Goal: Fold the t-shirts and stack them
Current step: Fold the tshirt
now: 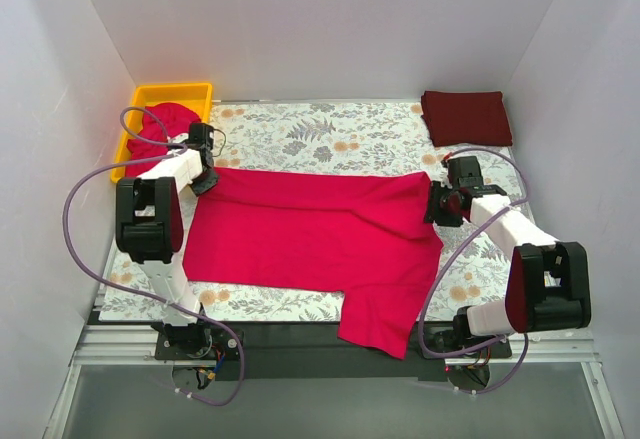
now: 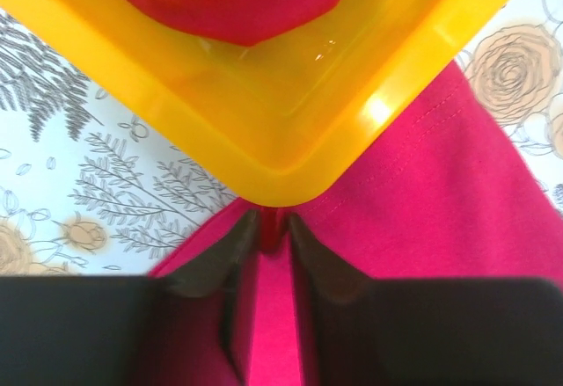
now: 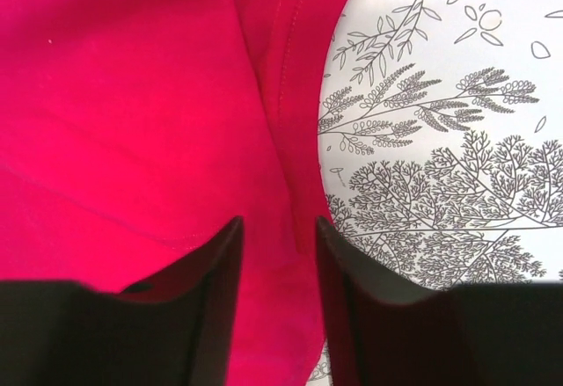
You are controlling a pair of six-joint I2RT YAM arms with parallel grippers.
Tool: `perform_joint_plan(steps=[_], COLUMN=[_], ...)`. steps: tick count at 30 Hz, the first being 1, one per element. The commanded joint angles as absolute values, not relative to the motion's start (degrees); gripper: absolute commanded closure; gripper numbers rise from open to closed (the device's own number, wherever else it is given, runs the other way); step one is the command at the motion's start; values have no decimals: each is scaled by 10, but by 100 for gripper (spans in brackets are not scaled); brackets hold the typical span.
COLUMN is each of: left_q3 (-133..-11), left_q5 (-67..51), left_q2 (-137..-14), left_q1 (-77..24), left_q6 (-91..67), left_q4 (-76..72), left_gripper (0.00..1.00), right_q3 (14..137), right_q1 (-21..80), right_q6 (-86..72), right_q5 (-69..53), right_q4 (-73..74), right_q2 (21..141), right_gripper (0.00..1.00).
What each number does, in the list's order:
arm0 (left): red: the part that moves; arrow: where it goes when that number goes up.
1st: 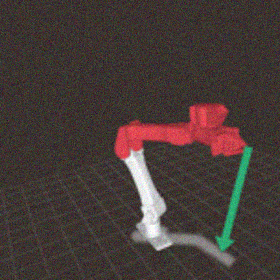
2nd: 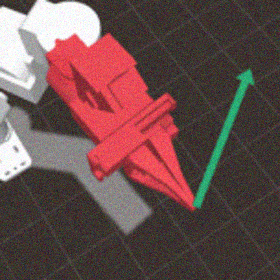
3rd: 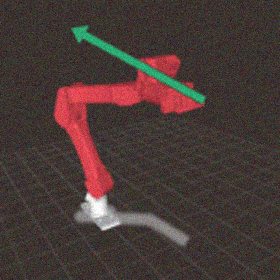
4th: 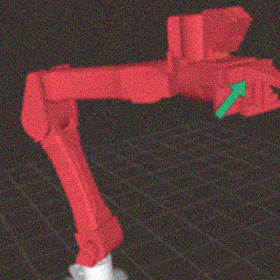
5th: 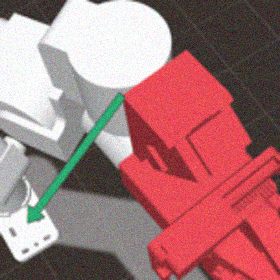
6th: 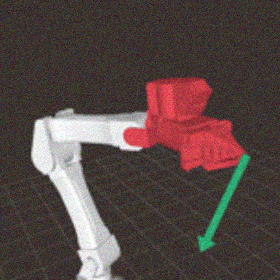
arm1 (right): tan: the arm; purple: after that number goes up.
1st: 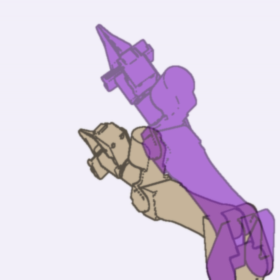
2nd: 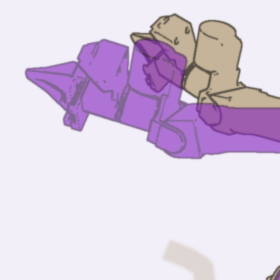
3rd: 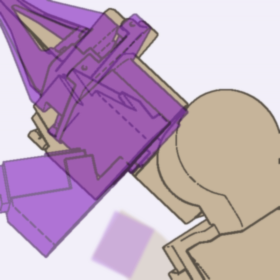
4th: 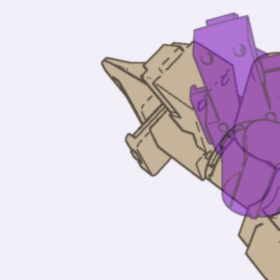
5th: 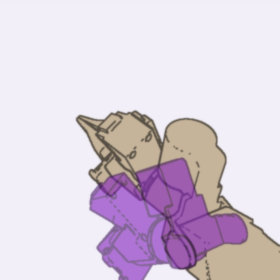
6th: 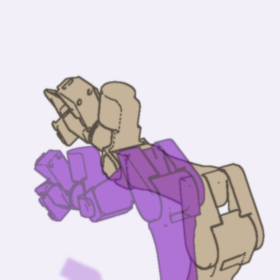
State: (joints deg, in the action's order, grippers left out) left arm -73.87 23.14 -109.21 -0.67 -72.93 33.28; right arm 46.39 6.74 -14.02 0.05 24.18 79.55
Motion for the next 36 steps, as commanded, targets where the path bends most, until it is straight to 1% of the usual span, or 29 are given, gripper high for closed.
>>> perform_joint_plan(steps=[1,2,3,6,7,9,11,13,15,19,22,27,29,31,33,36], left_q3=[-743,-743,-743,-736,-734,-716,-700,-686,-684,-706,-716,-708,-703,-682,-638,-602], left_q5=[267,267,266,249,242,230,206,195,190,183,201,208,202,172,157,144], left_q2=[-1042,-1032,-1012,-973,-963,-929,-914,-912,-936,-997,-1034,-1072,-1081,-1079,-1057,-1027], left_q1=[-4,-4,-8,-21,-25,-41,-52,-64,-76,-79,-79,-79,-79,-79,-79,-79], left_q6=[-741,-741,-741,-737,-740,-742,-742,-739,-735,-731,-733,-744,-762,-786,-801,-810], left_q4=[346,347,348,356,361,364,349,336,325,311,303,308,335,350,342,338], left_gripper=[76,71,62,49,46,46,46,46,47,49,52,55,59,61,61,61], right_q3=[499,502,504,502,499,489,481,476,469,468,482,505,519,527,540,557], right_q1=[62,57,48,26,22,11,6,-12,-22,-38,-51,-80,-90,-105,-120,-132], right_q6=[-141,-140,-140,-148,-153,-156,-168,-184,-194,-211,-223,-238,-243,-250,-250,-243], right_q5=[4,-18,-25,-64,-71,-97,-125,-142,-161,-180,-195,-192,-184,-179,-168,-174], right_q4=[219,213,206,164,142,113,71,40,-10,-72,-102,-115,-113,-114,-113,-113], right_q2=[775,772,766,762,764,777,790,816,846,902,950,1021,1041,1067,1086,1094], right_gripper=[48,46,45,46,49,54,64,72,75,79,81,80,80,80,80,79])
